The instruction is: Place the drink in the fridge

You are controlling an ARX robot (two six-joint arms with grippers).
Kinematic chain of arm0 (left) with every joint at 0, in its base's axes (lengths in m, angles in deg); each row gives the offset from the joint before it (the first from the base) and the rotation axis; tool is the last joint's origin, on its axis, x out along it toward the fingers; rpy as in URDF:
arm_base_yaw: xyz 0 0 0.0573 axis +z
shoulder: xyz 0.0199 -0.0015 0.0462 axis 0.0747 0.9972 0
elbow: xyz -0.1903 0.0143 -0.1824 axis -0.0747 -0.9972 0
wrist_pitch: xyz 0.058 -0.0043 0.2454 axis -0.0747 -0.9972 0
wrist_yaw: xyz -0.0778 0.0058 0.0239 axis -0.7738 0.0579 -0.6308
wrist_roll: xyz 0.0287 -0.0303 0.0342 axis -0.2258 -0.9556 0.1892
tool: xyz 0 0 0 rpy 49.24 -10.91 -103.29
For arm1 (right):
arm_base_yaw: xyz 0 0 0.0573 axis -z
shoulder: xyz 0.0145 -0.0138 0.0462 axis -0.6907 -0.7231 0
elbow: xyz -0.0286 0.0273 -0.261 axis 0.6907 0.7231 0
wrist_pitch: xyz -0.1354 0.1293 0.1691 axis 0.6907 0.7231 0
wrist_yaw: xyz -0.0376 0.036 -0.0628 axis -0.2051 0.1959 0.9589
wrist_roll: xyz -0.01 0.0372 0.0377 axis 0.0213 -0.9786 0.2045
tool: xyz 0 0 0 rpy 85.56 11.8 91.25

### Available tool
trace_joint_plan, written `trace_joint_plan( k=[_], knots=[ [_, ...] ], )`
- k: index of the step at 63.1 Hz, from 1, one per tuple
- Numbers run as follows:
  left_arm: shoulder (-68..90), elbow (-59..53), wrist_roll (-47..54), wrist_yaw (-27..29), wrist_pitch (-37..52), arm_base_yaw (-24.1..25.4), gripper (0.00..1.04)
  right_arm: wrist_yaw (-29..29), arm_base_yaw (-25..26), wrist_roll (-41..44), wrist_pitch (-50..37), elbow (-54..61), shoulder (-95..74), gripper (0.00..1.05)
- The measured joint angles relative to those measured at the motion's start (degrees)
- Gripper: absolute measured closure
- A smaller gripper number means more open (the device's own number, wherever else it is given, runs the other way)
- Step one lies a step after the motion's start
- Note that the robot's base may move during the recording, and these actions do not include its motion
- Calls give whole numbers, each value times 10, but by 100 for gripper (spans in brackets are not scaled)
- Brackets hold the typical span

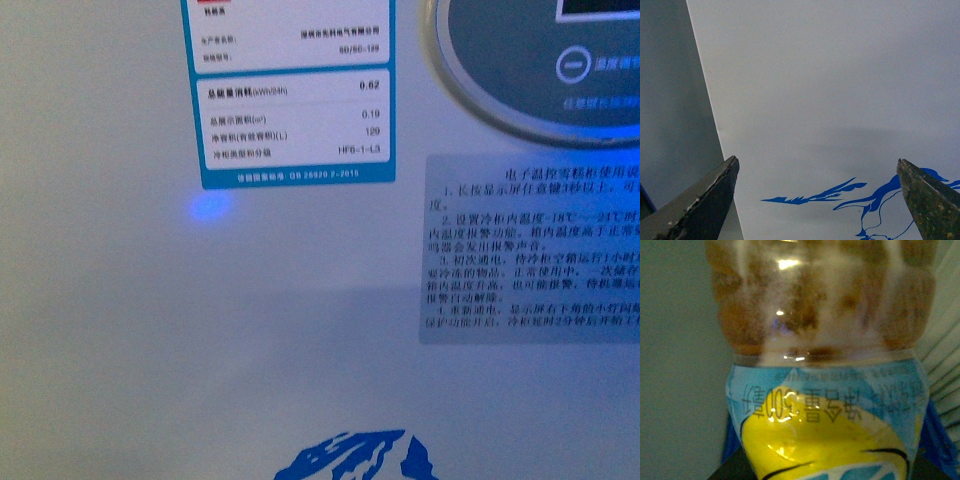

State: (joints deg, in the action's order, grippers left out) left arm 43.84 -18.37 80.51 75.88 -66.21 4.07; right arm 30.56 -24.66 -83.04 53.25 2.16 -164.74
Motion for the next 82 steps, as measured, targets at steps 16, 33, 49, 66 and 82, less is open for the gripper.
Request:
trace_joint_plan(
  k=[16, 33, 49, 66, 82],
  knots=[
    [0, 0, 0, 0, 0, 0, 8, -22, 20, -70, 99, 33, 329, 68],
    [0, 0, 0, 0, 0, 0, 8, 7, 13, -97, 146, 76, 523, 68],
    [0, 0, 0, 0, 0, 0, 8, 133, -86, -92, 156, 123, 635, 68],
    [0, 0, 0, 0, 0, 0, 8, 263, -223, -60, 121, 199, 660, 68],
    [0, 0, 0, 0, 0, 0, 8, 290, -238, -50, 108, 209, 663, 68]
  ],
)
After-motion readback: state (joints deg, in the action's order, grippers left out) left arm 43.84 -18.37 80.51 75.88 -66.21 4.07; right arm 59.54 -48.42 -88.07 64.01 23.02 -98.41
